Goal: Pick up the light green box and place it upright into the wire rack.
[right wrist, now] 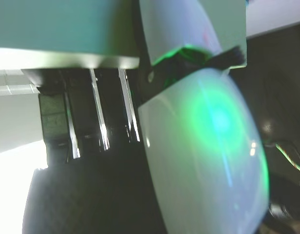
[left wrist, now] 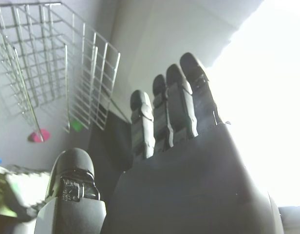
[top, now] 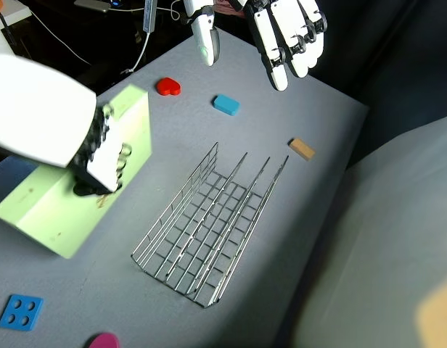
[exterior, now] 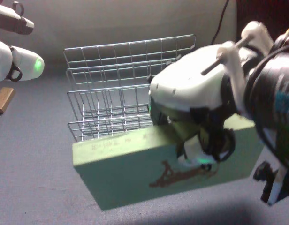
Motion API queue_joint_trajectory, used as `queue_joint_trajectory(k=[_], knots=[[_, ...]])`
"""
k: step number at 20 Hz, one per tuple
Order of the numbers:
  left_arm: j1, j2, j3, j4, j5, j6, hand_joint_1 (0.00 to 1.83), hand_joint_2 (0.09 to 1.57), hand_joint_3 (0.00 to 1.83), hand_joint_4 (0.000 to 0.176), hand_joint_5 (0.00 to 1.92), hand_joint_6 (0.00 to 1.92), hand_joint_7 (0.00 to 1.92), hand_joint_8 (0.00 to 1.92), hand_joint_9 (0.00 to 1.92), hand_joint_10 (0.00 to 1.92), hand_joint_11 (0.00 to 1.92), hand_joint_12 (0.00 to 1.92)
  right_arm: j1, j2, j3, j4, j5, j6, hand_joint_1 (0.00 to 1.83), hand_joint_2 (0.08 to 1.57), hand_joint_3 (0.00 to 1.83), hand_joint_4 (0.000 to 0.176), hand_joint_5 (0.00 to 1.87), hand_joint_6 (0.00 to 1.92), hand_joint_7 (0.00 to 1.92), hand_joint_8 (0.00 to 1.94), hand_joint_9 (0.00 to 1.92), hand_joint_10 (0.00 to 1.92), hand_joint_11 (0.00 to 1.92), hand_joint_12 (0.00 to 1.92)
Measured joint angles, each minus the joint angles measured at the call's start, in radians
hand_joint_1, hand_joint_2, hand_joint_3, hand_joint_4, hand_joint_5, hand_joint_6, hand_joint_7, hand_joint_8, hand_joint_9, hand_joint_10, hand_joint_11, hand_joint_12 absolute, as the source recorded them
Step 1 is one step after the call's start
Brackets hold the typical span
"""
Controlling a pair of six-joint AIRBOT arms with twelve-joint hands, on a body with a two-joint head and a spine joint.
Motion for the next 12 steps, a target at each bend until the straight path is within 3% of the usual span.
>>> queue_joint_trajectory(k=[5,9,12], knots=[[0.0,0.0,0.0,0.0,0.007,0.0,0.0,1.26,0.0,0.092,0.23,0.0,0.2,0.0,0.17,0.0,0.0,0.45,0.102,0.015,0.003,-0.002,-0.014,-0.031,1.23,1.15,0.0,0.0,0.87,0.99,0.96,1.22,0.81,1.26,0.67,1.55],[0.002,0.0,0.0,-0.002,0.013,0.0,0.0,1.26,0.0,0.093,0.23,0.0,0.19,0.0,0.18,0.01,0.0,0.51,0.186,0.005,0.024,0.018,-0.007,-0.056,1.23,1.16,0.0,0.0,0.86,1.01,0.95,1.23,0.8,1.27,0.68,1.54],[0.0,0.007,0.0,-0.003,0.02,0.0,0.0,1.26,0.0,0.093,0.22,0.0,0.19,0.0,0.18,0.01,0.0,0.52,0.203,-0.016,0.06,0.016,-0.008,-0.078,1.23,1.16,0.0,0.0,0.86,1.01,0.95,1.23,0.81,1.27,0.67,1.54]])
